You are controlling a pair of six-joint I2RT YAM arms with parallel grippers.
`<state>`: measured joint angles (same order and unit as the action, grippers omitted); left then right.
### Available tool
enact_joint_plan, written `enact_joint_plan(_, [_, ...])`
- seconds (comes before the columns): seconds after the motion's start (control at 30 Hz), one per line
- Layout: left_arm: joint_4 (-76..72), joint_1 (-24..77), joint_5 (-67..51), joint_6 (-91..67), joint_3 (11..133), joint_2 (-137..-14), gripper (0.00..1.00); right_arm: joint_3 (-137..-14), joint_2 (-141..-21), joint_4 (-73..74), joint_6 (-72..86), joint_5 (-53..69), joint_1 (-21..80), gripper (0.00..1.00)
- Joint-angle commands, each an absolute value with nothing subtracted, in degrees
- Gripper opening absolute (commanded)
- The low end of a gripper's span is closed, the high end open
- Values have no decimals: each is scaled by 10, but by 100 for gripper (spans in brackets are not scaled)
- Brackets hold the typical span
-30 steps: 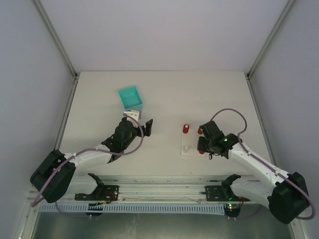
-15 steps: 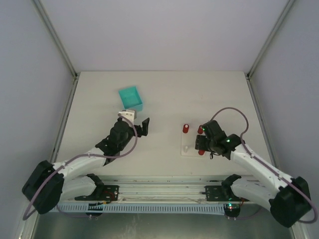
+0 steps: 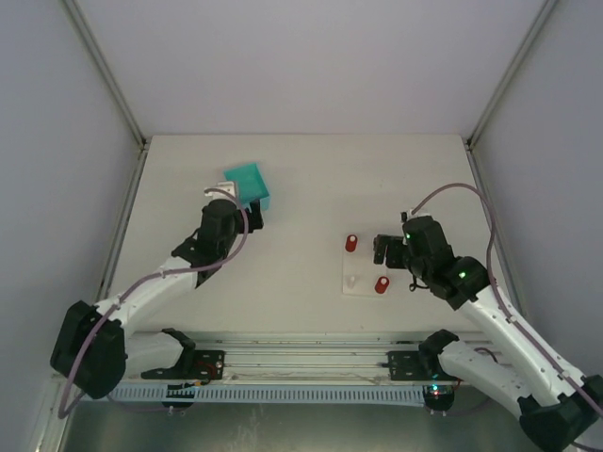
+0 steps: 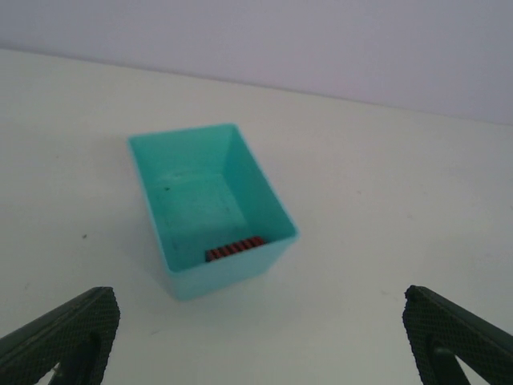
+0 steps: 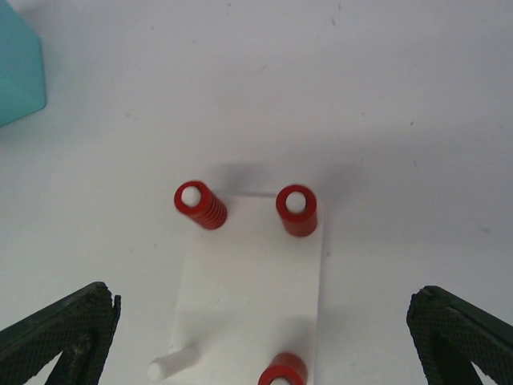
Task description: Install the large spring
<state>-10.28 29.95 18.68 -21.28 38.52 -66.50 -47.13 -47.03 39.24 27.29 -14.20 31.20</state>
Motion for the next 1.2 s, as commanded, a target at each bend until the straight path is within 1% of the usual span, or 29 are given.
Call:
enact_joint_plan(0.0, [-97,258,197,-195,425,-711,91,-473,-487,332,252,-203,315,99])
enact_joint_plan(0.13, [-103,195,187,-207,453,-757,76,-473,-489,308,287,-210,315,99])
enact_joint_plan(0.2, [-81,172,170,-203,481,-783,65,-471,-488,305,291,-203,315,100])
enact_joint_plan(0.27, [-24,152,165,-223,526,-812,60,-489,-491,344,310,-216,315,100])
enact_joint_plan(0.37, [84,107,115,-268,617,-863,55,-558,-512,476,347,-240,314,100])
enact_joint_plan(0.43, [130,93,87,-266,676,-898,54,-611,-537,546,359,-231,314,100])
enact_joint_plan(0.53, [145,82,54,-254,733,-944,53,-654,-572,618,363,-219,314,100])
enact_joint_plan(0.67, [133,71,22,-285,761,-994,51,-684,-619,635,333,-231,312,100])
enact_joint_plan(0.73, [133,70,4,-274,781,-1022,50,-711,-645,636,310,-234,310,99])
enact_joint_plan(0.83, [150,70,-20,-190,844,-1073,50,-751,-687,639,284,-234,310,99])
enact_joint_plan(0.93, [193,67,-50,-35,930,-1130,51,-781,-717,647,271,-229,309,99])
enact_joint_plan(1.0, [201,60,-49,38,960,-1147,52,-796,-726,658,265,-227,309,99])
enact_joint_plan(1.03, [199,52,-56,62,969,-1154,52,-799,-728,662,262,-226,309,99])
enact_joint_plan(1.1, [200,38,-122,100,996,-1173,53,-806,-727,667,257,-219,309,99])
enact_joint_plan(1.17, [212,32,-152,127,1024,-1199,54,-811,-726,672,253,-215,309,99])
